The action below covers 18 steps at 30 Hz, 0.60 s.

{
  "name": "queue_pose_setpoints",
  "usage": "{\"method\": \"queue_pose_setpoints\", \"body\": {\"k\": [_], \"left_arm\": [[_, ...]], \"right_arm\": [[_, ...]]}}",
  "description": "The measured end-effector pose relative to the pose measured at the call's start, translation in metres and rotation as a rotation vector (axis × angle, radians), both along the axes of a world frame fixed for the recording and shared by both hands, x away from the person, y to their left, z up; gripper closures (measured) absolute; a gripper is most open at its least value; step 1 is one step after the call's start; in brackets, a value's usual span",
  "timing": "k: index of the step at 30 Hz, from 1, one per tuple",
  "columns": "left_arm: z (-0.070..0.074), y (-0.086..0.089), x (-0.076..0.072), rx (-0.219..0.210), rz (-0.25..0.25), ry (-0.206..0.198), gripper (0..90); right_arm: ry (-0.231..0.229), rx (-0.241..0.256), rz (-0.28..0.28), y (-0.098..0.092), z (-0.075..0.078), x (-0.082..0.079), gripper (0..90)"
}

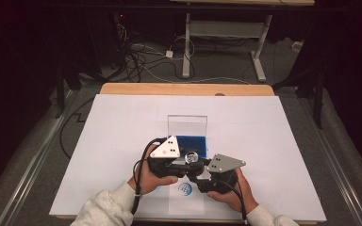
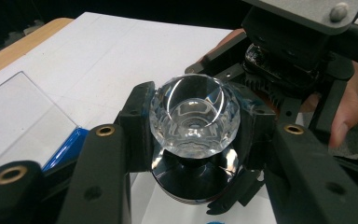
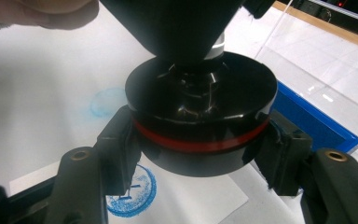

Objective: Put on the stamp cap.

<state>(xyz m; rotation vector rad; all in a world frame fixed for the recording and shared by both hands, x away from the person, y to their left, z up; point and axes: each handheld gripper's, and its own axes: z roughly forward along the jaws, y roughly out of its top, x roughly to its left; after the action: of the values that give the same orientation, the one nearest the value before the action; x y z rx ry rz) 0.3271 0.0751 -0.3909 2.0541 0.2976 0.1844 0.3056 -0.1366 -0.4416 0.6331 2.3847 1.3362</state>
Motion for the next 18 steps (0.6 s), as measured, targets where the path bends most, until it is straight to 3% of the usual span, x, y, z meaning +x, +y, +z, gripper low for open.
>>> {"method": "queue_pose_setpoints", "body": {"k": [7, 18], "left_arm": [[-0.003, 0.0028, 0.0027, -0.043, -0.005, 0.036, 54.5], [-0.0049, 0.0006, 0.001, -0.03, -0.01, 0.03, 54.5]], "right_arm": [[-0.006, -0.004, 0.004, -0.0009, 0.0009, -0.0013, 38.7], [-0.026, -0.037, 0.005, -0.0019, 0.0018, -0.0027, 38.8]]}}
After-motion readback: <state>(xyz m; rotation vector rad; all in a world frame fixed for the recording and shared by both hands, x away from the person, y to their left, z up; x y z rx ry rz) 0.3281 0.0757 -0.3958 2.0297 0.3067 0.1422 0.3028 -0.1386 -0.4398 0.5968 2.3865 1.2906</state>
